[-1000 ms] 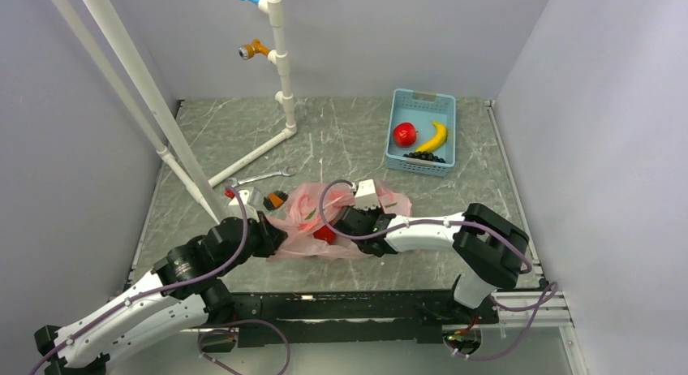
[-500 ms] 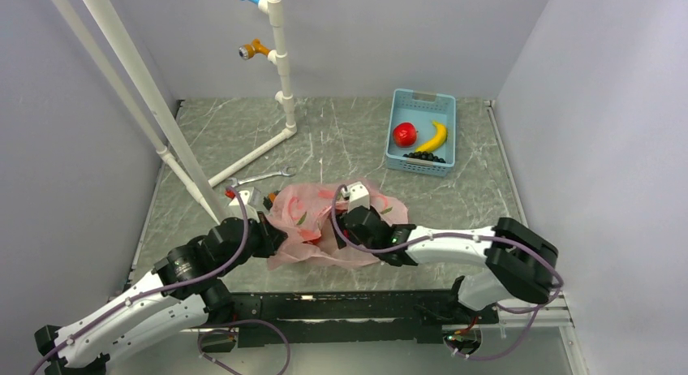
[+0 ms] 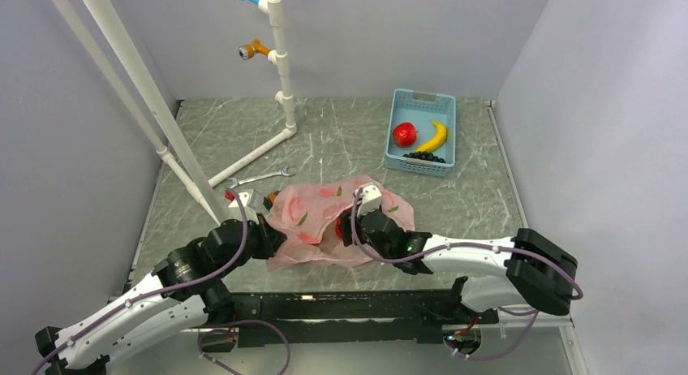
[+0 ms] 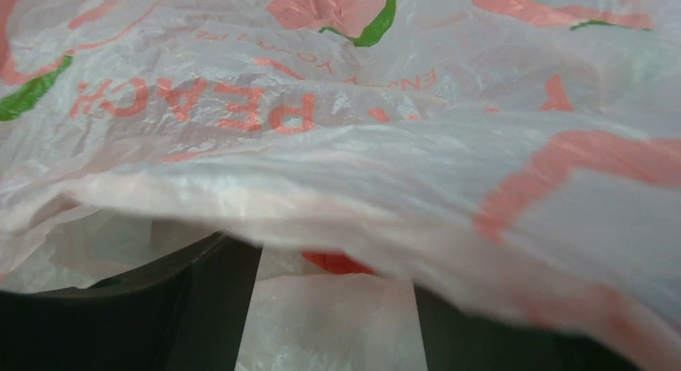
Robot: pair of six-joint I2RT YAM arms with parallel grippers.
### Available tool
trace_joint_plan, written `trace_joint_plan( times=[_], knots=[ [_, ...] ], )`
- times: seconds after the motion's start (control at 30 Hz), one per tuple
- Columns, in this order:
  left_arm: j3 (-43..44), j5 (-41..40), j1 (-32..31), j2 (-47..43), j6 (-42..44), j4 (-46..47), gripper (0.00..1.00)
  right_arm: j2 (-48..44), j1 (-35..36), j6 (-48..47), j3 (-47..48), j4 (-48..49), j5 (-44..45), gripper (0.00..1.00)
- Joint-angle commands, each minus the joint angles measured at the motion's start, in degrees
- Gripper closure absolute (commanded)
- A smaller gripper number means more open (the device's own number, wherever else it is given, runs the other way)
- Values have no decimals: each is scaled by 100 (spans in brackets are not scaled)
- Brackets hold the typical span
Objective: Take the fake fruits out of the plastic bag
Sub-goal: Take out the fake fruit from the plastic bag.
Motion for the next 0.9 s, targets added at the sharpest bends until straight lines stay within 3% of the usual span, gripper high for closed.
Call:
trace_joint_plan(
  times=[0.0,0.1,0.17,0.43,0.6,0.87],
  knots=[
    [68,-10,7,-37,31,57,100,431,12,-57,346,-149,133,25],
    [16,3,7,-104,19,83,100,675,16,-122,420,-96,-45,7],
    [-30,6,10,-136,8,111,100,849,35,-210,560,-119,-105,5],
    [7,26,10,-36,29,133,100,1280,129,-414,976,-353,261,10],
    [-79,59,11,-33,9,249,100,1362,155,-468,1063,-387,237,20],
    [-55,20,11,-72,-24,167,100,1517,152,-466,1155,-440,165,22]
  ],
)
